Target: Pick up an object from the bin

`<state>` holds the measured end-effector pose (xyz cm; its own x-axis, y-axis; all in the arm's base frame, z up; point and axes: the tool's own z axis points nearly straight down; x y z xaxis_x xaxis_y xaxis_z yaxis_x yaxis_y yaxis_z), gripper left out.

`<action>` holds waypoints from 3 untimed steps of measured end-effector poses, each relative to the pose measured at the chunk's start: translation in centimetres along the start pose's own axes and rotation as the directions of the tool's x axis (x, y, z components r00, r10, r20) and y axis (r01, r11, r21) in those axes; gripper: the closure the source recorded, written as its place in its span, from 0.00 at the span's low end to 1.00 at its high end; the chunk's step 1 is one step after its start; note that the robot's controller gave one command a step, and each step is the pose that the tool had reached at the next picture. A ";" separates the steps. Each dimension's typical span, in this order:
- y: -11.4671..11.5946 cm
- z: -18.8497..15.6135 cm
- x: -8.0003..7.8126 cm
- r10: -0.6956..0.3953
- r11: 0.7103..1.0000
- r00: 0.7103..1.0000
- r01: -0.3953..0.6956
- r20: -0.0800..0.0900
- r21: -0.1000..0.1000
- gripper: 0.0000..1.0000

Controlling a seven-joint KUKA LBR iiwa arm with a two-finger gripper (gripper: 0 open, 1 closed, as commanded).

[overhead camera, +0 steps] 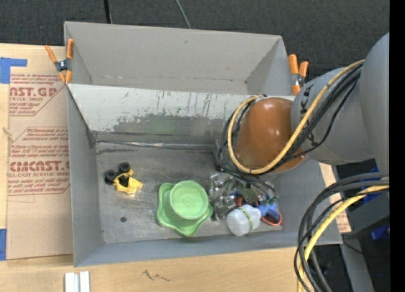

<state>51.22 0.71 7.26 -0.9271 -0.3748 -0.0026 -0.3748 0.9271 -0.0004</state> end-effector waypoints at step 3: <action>0.2 -6.6 0.0 0.000 1.000 1.000 0.000 -0.001 -0.002 0.00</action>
Offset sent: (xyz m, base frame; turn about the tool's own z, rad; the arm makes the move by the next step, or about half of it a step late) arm -0.0046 0.0033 0.0559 0.0050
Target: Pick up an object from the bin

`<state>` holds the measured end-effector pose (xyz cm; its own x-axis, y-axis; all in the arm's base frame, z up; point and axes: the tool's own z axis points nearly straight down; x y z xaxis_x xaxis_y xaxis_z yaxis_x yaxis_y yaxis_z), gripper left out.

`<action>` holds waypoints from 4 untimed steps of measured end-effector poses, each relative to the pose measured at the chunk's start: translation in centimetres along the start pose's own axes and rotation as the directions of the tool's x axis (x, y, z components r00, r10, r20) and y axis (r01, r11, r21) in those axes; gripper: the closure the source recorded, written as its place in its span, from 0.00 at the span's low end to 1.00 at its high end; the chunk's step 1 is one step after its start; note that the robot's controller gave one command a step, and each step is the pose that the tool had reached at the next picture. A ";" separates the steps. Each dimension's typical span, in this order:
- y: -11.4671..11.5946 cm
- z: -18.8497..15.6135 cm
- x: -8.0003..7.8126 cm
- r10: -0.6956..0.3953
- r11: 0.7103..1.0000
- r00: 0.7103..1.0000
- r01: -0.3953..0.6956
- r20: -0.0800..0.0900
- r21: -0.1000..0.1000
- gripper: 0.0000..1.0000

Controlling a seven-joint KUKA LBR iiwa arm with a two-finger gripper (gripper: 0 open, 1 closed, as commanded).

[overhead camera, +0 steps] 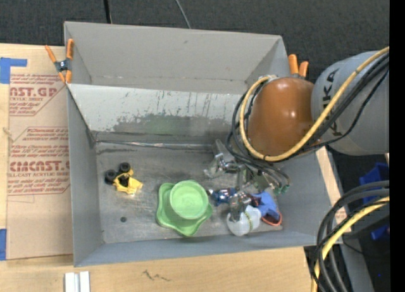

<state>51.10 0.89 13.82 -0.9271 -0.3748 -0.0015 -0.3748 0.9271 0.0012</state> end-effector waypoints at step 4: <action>-13.8 6.0 1.1 0.137 0.990 0.990 -0.138 -0.034 -0.020 0.00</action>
Offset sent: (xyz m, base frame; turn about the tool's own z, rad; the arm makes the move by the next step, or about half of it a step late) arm 0.0147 -0.0695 -0.0462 0.0530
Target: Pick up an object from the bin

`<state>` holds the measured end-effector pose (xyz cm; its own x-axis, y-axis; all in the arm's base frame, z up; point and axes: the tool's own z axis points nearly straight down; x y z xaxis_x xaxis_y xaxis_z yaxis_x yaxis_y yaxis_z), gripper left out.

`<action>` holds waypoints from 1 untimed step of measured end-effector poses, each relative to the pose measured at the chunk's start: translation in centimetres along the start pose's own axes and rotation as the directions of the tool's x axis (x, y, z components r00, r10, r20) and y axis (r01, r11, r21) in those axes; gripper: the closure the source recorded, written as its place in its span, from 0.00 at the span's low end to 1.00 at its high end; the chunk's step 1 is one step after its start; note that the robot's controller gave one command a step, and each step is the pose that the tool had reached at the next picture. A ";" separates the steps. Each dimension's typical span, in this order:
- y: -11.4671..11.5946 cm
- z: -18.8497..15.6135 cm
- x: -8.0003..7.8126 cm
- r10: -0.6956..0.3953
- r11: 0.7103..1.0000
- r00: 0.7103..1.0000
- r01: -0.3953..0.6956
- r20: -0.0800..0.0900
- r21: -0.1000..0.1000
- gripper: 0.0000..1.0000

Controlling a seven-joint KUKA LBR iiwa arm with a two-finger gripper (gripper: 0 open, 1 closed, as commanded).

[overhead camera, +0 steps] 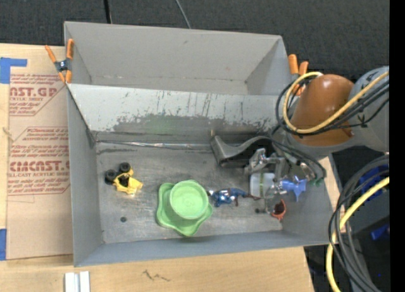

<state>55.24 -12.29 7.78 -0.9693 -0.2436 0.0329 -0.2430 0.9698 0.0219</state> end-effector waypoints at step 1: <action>0.1 -0.3 0.0 0.013 1.000 1.000 -0.013 0.014 0.009 1.00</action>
Offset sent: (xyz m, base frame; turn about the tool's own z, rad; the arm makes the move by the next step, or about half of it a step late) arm 0.0000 0.0000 0.0000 0.0000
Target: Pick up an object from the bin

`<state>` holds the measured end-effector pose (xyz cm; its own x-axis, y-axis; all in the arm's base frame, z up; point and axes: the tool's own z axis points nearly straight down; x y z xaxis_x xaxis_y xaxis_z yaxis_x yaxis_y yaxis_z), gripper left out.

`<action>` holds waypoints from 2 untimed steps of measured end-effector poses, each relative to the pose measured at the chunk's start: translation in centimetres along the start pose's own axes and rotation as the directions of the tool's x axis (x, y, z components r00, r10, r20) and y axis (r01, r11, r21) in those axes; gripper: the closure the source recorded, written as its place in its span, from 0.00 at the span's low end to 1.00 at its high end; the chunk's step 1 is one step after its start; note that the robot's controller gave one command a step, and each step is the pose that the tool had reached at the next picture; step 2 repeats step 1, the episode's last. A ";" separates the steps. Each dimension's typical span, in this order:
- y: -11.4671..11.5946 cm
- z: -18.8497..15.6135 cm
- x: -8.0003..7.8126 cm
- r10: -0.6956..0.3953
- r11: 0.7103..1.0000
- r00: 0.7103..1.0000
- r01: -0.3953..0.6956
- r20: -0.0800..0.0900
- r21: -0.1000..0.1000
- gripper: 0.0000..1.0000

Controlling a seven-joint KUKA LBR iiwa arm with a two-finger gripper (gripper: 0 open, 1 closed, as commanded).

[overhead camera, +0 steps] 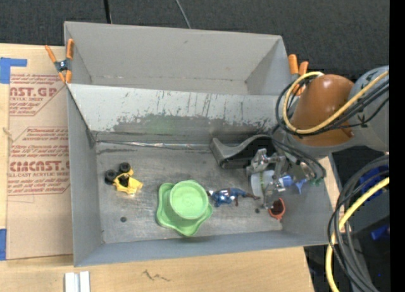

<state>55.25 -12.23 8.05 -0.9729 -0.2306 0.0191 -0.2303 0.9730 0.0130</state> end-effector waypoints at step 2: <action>0.0 0.0 0.0 0.001 1.000 1.000 -0.001 0.001 0.000 1.00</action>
Offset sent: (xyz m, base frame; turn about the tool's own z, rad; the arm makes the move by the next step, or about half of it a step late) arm -0.0018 -0.0052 0.0772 -0.1350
